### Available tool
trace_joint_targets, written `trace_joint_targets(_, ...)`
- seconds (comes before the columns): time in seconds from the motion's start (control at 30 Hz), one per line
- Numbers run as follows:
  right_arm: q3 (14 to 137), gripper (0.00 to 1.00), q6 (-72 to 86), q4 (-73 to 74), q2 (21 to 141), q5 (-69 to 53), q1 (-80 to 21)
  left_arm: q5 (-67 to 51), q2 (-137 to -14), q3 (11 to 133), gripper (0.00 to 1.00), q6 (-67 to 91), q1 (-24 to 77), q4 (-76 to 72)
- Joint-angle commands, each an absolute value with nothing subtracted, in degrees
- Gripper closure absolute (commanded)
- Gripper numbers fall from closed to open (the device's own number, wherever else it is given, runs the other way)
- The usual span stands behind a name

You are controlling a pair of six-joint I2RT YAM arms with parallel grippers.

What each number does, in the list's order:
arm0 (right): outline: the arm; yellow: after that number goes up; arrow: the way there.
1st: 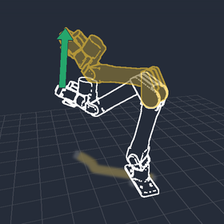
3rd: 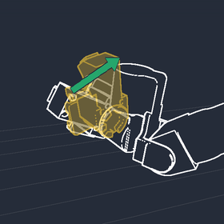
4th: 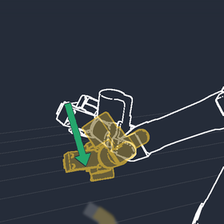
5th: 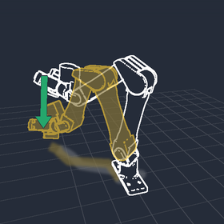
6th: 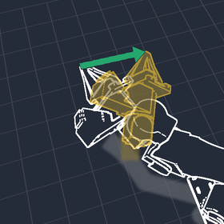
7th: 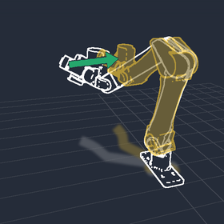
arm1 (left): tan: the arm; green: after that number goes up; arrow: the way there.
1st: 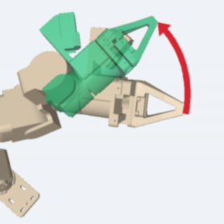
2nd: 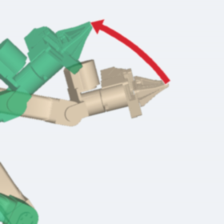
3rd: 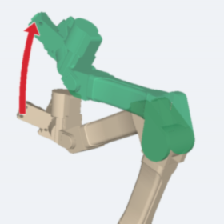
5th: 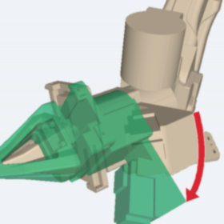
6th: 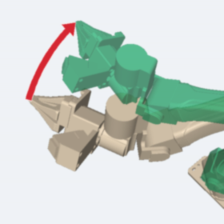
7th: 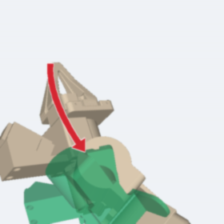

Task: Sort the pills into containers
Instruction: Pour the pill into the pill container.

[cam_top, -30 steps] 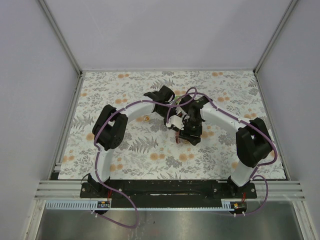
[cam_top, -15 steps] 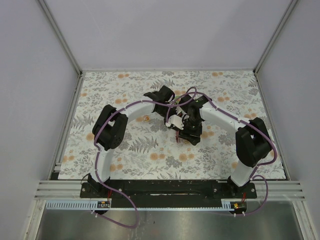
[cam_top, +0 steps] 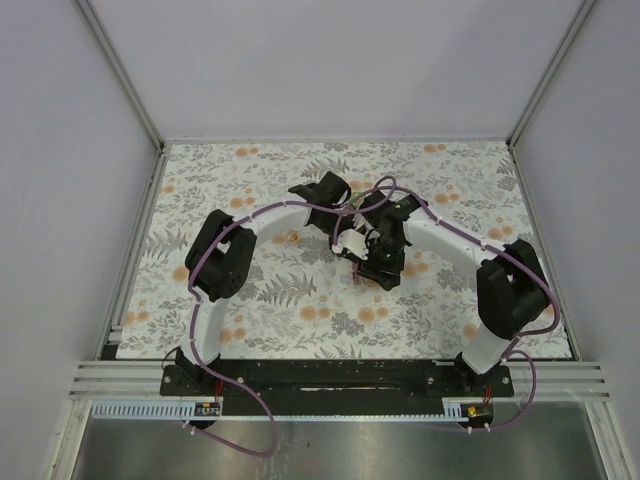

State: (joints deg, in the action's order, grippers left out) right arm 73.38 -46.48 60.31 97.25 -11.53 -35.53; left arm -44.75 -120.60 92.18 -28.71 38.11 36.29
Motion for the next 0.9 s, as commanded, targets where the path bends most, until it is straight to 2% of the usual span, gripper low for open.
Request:
trace_joint_targets(0.0, 72.9, 1.0, -44.1, 55.3, 93.5, -11.5, -35.6, -45.3, -118.5, 91.0, 1.0, -30.1, 39.5, 37.8)
trace_joint_targets(0.87, 69.5, 1.0, -43.7, 53.2, 91.1, -10.5, -35.5, -45.3, -117.0, 90.1, 1.0, -30.8, 39.6, 37.8)
